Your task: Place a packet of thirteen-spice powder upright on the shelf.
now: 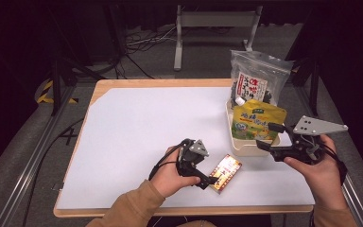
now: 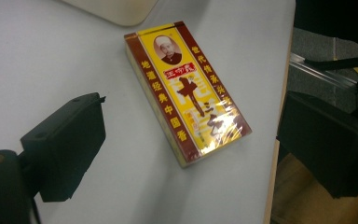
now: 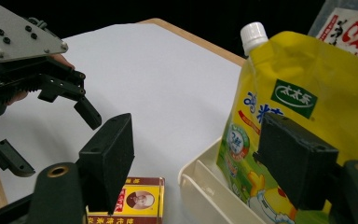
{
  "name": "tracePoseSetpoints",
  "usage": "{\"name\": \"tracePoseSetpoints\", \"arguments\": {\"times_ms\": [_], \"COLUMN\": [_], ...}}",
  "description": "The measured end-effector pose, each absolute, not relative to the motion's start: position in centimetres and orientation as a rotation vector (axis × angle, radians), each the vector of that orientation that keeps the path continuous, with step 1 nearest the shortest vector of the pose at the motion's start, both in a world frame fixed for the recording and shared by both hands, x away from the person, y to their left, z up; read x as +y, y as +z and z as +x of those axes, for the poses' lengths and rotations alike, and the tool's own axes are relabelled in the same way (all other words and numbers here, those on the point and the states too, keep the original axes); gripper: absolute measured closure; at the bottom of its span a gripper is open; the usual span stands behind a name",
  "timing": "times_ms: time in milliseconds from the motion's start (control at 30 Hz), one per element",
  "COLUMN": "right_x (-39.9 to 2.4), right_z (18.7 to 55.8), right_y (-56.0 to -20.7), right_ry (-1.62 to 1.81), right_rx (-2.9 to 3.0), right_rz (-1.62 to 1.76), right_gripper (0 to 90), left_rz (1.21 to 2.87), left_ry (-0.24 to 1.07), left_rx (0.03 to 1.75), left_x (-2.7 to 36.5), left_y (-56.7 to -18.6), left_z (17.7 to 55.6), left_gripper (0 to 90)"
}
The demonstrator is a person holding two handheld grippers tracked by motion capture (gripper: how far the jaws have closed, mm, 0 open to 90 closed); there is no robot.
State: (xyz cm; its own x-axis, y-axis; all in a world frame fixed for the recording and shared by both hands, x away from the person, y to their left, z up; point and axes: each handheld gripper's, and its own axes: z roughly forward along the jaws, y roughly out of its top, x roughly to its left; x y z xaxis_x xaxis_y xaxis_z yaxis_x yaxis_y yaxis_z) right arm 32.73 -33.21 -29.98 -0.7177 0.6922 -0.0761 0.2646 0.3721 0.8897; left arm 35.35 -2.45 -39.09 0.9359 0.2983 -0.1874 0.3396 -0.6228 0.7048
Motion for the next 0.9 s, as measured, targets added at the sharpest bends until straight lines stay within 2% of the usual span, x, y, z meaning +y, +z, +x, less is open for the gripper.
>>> {"name": "tracePoseSetpoints", "arguments": {"times_ms": [500,900], "right_x": [-34.4,-34.4], "right_z": [31.9,32.1], "right_y": [-30.5,-30.8], "right_ry": [1.281,1.281], "right_rx": [2.179,2.188], "right_rz": [0.874,0.874], "right_gripper": [26.7,26.1], "left_rz": [2.323,2.332], "left_ry": [-0.068,-0.078], "left_rx": [0.452,0.551], "left_x": [-5.2,-6.5], "left_y": [-40.9,-42.8], "left_z": [35.2,35.2], "left_gripper": [8.3,6.2]}}
